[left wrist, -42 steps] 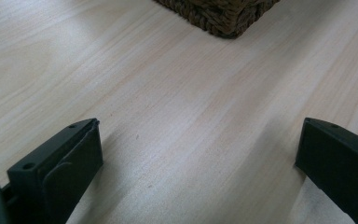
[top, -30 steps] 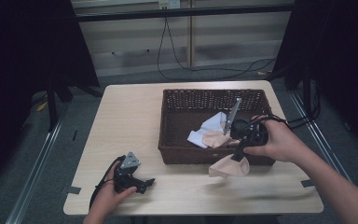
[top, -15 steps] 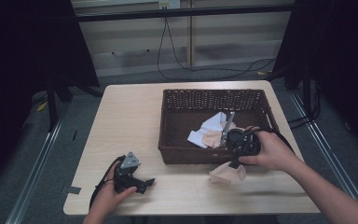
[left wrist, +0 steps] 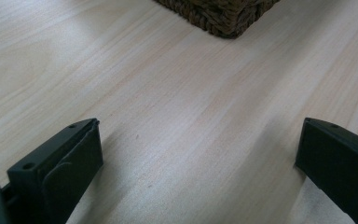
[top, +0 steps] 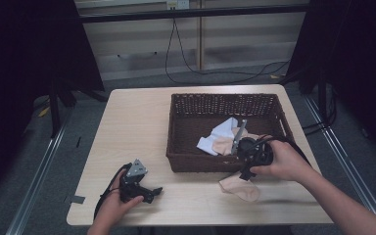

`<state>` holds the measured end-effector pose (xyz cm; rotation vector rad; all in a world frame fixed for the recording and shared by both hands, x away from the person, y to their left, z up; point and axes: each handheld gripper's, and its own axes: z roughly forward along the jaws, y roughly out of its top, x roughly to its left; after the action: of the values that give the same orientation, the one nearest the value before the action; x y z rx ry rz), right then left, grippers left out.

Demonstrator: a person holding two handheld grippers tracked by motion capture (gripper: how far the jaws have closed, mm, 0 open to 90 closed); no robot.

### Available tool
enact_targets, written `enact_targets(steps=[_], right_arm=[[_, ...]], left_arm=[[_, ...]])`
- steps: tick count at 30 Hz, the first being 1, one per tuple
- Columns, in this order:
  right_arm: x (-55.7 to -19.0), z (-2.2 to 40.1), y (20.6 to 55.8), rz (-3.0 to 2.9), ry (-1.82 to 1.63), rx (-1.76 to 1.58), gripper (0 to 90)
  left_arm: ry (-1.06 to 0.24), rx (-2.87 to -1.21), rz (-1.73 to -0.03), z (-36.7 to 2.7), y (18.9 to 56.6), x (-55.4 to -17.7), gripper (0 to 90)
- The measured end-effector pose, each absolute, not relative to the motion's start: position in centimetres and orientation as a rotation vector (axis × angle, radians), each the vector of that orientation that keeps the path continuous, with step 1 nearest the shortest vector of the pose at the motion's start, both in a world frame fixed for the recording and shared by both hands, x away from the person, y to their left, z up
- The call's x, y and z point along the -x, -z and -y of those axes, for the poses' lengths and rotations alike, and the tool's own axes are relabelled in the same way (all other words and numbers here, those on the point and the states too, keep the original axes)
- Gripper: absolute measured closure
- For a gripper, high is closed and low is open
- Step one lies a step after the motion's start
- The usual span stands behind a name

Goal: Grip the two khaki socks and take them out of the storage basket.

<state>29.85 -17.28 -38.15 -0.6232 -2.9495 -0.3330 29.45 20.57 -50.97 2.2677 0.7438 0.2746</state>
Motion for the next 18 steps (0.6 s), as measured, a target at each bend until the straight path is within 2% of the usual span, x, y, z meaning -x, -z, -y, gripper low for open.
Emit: enact_targets(steps=[18], right_arm=[[-30.2,18.8,31.8,2.95,0.421,0.678,47.3]], left_arm=[[-0.274,-2.259,-0.751,-20.5,51.0,-29.4,0.0]])
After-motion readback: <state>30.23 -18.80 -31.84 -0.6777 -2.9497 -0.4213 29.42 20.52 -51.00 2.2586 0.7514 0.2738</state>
